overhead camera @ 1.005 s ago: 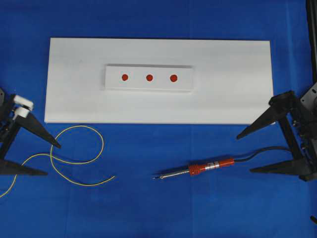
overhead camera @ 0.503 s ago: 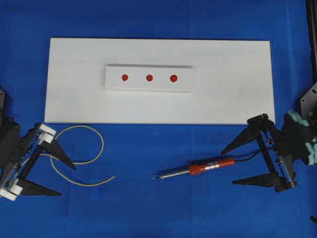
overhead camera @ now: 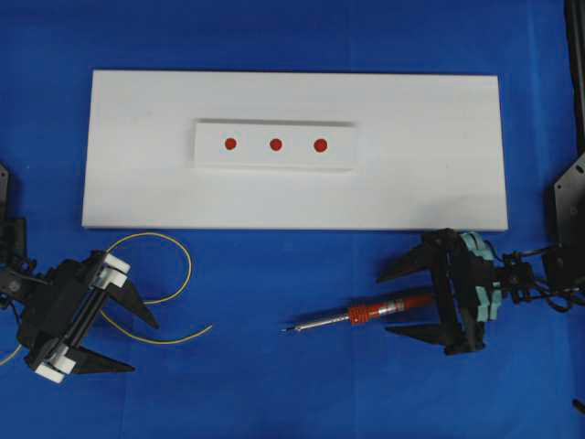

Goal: Touch the tip of the soldering iron to the tip of the solder at the mark.
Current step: 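Grasp yellow solder with left gripper, red soldering iron with right gripper, then lift both held tools and carry them toward the red-dotted strip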

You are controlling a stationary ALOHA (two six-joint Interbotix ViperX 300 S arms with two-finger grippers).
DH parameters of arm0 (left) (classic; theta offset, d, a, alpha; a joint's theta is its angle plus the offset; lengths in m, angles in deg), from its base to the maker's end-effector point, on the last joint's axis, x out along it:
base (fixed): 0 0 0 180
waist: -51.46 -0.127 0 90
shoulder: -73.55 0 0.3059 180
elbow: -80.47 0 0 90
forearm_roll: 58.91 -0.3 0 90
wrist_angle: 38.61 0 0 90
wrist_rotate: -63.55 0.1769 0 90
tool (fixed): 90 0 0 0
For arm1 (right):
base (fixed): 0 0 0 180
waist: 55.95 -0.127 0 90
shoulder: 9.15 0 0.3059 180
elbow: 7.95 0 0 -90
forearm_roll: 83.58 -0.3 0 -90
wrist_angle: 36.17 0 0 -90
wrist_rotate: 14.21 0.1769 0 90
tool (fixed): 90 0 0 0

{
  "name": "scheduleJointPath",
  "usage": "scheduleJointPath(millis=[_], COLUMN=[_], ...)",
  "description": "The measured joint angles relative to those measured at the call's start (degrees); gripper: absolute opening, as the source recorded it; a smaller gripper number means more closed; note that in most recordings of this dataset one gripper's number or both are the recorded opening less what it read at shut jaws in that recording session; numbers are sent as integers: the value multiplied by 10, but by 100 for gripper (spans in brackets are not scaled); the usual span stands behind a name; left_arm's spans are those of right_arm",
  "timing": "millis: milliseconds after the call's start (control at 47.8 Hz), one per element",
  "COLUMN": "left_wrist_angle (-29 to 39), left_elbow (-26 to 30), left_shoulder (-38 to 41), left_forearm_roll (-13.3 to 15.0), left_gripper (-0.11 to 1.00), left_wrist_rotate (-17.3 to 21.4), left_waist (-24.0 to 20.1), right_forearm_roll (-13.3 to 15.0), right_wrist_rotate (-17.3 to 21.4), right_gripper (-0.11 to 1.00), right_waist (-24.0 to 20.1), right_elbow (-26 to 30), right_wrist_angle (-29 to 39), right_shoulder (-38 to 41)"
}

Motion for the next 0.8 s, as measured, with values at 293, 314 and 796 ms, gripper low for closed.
scheduleJointPath(millis=[293,314,796], left_wrist_angle=[-11,-11,53], left_elbow=[28,29,40], left_shoulder=[78,81,91], left_forearm_roll=[3,3,7], left_gripper=[72,71,1], left_wrist_rotate=[4,4,2], left_waist=[1,2,0], right_forearm_roll=[-6,-7,-6], right_wrist_rotate=[-1,-1,-20], right_gripper=[75,74,6], right_waist=[-4,-4,-4], right_elbow=[4,5,15], right_wrist_angle=[-5,-4,-9], right_shoulder=[11,11,38])
